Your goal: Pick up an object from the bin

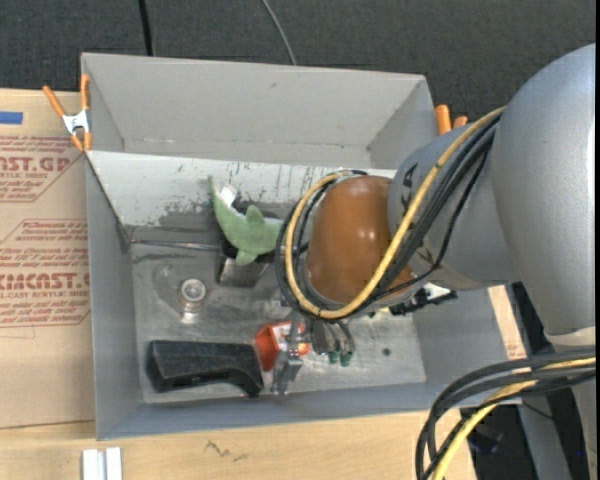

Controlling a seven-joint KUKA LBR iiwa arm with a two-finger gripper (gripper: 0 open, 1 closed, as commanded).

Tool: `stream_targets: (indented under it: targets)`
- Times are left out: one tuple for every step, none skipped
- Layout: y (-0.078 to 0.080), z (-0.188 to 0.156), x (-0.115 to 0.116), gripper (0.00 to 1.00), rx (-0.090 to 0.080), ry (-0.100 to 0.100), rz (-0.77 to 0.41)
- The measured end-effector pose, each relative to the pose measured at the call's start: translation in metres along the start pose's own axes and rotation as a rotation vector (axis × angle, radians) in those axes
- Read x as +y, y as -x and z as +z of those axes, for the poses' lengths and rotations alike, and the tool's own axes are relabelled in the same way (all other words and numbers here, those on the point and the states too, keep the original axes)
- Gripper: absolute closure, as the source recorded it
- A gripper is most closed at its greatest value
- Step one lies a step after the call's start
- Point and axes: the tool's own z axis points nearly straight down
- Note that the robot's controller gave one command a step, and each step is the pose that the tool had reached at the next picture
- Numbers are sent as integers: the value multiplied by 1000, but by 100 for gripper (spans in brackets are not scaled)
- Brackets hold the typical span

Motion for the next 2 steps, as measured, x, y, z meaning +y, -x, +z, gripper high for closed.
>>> stream_targets:
  targets:
    - [1,36,-8,0,-6,0,-32]
    - [-2,34,6,100,-13,-3,216]
